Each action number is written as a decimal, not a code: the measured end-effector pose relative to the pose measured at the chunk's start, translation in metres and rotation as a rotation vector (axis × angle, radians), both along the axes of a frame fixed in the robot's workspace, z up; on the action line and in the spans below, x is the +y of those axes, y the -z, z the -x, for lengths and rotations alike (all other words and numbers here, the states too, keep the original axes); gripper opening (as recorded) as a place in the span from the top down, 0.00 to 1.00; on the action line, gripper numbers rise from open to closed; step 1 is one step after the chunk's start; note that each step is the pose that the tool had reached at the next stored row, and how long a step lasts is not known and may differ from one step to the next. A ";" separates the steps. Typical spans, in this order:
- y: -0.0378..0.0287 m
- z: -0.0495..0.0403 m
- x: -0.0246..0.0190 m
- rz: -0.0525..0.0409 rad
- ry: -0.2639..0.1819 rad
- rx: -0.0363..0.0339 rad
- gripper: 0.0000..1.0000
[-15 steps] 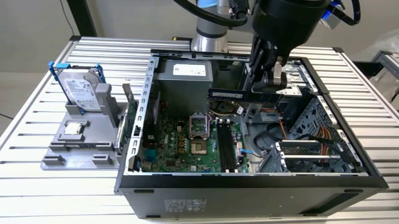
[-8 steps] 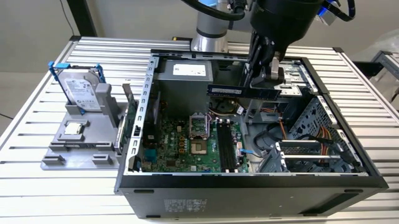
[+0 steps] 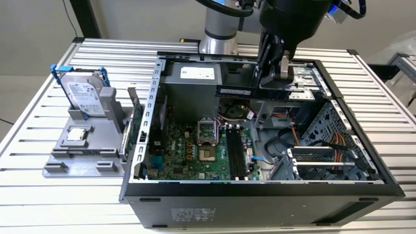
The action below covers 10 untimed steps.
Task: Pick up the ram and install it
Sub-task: 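Pick up the ram and move it above insertion slot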
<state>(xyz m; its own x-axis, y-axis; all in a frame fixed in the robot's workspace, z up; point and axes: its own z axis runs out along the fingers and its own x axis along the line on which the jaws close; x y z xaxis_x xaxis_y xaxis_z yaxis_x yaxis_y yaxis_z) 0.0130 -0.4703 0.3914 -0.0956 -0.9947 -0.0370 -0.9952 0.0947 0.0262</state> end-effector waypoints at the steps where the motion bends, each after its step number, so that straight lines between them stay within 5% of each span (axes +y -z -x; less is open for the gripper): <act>1: 0.0001 0.0000 0.0010 0.0000 0.000 0.0000 1.00; 10: 0.0003 0.0000 0.0048 -0.0001 0.000 0.0000 1.00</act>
